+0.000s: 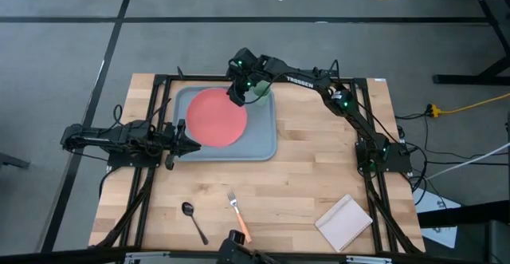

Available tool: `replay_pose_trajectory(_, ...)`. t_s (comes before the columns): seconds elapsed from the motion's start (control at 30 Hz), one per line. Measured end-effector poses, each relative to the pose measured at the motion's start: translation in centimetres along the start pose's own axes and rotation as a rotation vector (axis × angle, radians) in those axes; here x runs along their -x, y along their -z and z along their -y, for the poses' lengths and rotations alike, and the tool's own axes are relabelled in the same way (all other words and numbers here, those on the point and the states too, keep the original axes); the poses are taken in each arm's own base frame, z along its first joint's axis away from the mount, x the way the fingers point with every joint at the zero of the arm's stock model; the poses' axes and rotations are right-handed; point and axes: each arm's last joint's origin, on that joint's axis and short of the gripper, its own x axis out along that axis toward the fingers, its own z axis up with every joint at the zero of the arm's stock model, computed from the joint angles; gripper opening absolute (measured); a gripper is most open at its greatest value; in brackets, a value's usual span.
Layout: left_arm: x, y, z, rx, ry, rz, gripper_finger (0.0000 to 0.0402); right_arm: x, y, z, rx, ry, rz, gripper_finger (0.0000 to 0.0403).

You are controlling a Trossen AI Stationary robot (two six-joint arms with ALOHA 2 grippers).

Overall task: Pick and place plate/cup/fork/spoon on tray
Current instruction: Put the light pink plate on the gray tray to the bottom left of the green cup, then prepare the black spoon

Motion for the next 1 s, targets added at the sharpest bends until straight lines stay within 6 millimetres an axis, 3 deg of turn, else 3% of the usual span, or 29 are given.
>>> replay_pose_trajectory(0.3,0.0,0.0,0.0,0.0,-0.001,0.0,0.0041,0.0,0.0,0.0,0.004,0.007,0.004,0.0102)
replay_pose_trajectory(0.53,0.0,0.0,0.0,0.0,-0.001,0.001,0.0041,0.5,-0.7,0.0,0.007,0.027,0.023,0.0108)
replay_pose_trajectory(0.77,0.0,0.0,0.0,0.0,0.0,0.001,0.0041,4.2,-2.9,-2.2,-0.02,-0.155,0.079,0.0102)
replay_pose_trajectory(0.87,0.0,0.0,0.0,0.0,0.0,0.001,0.0041,6.7,-2.8,-3.6,-0.08,-0.257,-0.005,0.0102)
replay_pose_trajectory(1.0,0.0,0.0,0.0,0.0,-0.001,0.001,0.0041,9.4,-1.1,-6.1,-0.11,-0.369,-0.218,0.0102)
